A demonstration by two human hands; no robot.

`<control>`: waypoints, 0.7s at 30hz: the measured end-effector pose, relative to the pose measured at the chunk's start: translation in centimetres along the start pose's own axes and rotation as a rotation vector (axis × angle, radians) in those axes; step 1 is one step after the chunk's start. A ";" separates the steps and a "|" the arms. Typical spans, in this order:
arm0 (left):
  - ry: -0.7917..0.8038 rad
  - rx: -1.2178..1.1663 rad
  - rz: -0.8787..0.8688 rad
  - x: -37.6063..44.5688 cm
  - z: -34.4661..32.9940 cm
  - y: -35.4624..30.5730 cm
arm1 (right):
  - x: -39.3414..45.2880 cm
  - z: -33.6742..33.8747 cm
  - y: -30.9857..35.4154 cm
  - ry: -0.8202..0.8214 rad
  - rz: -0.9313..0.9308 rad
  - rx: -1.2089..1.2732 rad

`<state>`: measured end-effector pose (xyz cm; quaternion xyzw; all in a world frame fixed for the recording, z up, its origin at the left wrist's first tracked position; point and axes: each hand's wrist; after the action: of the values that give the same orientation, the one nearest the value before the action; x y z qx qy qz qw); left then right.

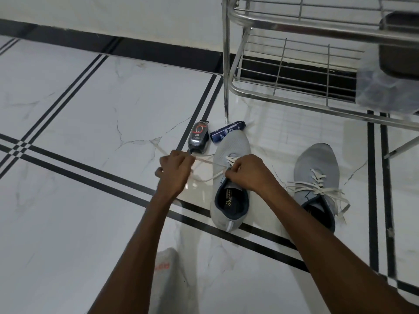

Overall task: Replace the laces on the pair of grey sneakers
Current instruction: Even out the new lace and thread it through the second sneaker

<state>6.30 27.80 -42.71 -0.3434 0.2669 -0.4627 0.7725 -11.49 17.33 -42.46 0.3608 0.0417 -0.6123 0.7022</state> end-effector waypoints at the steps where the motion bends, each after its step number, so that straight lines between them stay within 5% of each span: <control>1: -0.020 0.003 -0.029 -0.1 0.9 -0.2 | 0.0 0.1 0.3 -0.085 0.050 0.009; 3: -0.010 -0.012 -0.062 0.2 2.0 -0.8 | -0.1 0.5 1.6 -0.098 0.160 0.105; 9: 0.090 -0.126 -0.166 0.4 3.5 -0.7 | -0.2 -0.1 4.2 0.286 0.261 0.079; 15: 0.008 -0.103 -0.125 -0.3 5.1 2.1 | 2.4 0.0 1.3 -0.073 -0.016 0.473; 21: 0.101 -0.053 -0.131 -0.2 2.9 1.1 | 0.1 -1.7 4.5 0.330 0.298 0.181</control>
<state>8.91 29.20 -41.72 -0.3565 0.2946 -0.5219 0.7167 -6.83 18.13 -41.72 0.5199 0.0471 -0.4358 0.7332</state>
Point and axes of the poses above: each hand's wrist, its own x-axis towards the middle knuckle, its own z-axis out of the back of the hand, y = z × x, and after that the axes turned 14 degrees about -z, right-handed
